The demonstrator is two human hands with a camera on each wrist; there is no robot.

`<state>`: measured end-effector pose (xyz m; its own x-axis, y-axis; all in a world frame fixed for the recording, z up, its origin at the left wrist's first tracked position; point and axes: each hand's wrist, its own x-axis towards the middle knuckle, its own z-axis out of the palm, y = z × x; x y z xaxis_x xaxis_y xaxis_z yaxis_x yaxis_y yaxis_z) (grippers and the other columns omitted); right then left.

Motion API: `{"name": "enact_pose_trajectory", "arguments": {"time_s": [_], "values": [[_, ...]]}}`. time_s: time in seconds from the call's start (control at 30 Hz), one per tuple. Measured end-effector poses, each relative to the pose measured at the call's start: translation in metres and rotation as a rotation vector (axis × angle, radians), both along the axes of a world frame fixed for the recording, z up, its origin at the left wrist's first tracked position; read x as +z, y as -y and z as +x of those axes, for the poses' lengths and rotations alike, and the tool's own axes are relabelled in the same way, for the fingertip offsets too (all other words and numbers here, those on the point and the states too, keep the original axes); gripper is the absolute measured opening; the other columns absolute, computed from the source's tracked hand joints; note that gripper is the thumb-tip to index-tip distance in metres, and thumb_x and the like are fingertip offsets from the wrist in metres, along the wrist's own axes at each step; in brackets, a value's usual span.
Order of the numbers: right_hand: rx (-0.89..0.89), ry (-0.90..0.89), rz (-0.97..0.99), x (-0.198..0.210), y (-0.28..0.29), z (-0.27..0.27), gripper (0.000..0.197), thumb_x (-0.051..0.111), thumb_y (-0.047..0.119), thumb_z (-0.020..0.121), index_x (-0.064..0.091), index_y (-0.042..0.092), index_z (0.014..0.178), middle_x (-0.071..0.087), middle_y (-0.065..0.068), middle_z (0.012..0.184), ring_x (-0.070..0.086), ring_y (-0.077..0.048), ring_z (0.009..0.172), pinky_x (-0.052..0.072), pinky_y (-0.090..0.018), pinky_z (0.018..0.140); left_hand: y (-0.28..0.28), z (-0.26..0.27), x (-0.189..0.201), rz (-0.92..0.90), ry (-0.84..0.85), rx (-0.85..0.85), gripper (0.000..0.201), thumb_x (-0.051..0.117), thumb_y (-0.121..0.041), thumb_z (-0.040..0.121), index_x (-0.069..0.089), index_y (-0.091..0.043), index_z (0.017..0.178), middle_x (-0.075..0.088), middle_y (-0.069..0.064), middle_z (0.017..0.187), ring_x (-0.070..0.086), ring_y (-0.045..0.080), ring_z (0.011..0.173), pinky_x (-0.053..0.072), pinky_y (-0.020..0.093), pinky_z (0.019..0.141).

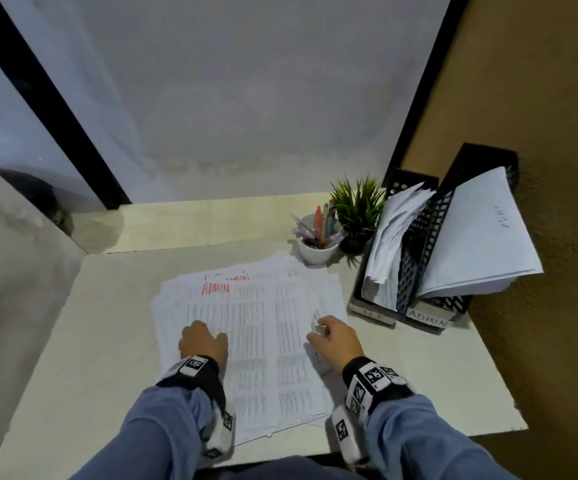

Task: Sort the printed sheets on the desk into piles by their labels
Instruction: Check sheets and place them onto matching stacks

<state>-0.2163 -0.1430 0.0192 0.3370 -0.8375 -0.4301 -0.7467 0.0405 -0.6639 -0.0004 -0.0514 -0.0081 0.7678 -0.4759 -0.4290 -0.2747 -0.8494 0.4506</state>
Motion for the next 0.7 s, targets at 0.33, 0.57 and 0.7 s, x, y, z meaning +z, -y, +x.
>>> {"name": "enact_pose_trajectory", "arguments": {"time_s": [0.33, 0.57, 0.7], "values": [[-0.288, 0.121, 0.254, -0.004, -0.018, 0.024, 0.035, 0.056, 0.001, 0.084, 0.052, 0.003, 0.119, 0.058, -0.019, 0.116, 0.064, -0.023, 0.086, 0.053, -0.020, 0.066, -0.032, 0.001, -0.025, 0.019, -0.016, 0.032, 0.084, 0.079, -0.028, 0.071, 0.031, -0.003, 0.135, 0.038, 0.018, 0.132, 0.046, 0.036, 0.118, 0.043, 0.043, 0.096], [-0.330, 0.095, 0.177, -0.018, -0.021, 0.030, 0.044, 0.058, -0.007, 0.081, 0.053, 0.003, 0.124, 0.056, -0.014, 0.115, 0.053, -0.021, 0.093, 0.039, -0.019, 0.076, -0.040, 0.006, -0.025, 0.223, 0.074, 0.029, 0.098, 0.077, -0.057, 0.062, 0.030, -0.012, 0.135, 0.032, 0.012, 0.140, 0.033, 0.031, 0.129, 0.039, 0.047, 0.099], [-0.285, 0.035, 0.146, -0.029, -0.014, 0.028, 0.017, 0.066, -0.006, 0.076, 0.057, 0.006, 0.085, 0.055, -0.008, 0.086, 0.050, -0.019, 0.078, 0.039, -0.021, 0.069, -0.048, 0.021, -0.024, 0.245, 0.050, 0.107, 0.101, 0.082, -0.055, 0.057, 0.031, -0.009, 0.131, 0.039, 0.015, 0.132, 0.041, 0.034, 0.122, 0.039, 0.049, 0.096]]}}
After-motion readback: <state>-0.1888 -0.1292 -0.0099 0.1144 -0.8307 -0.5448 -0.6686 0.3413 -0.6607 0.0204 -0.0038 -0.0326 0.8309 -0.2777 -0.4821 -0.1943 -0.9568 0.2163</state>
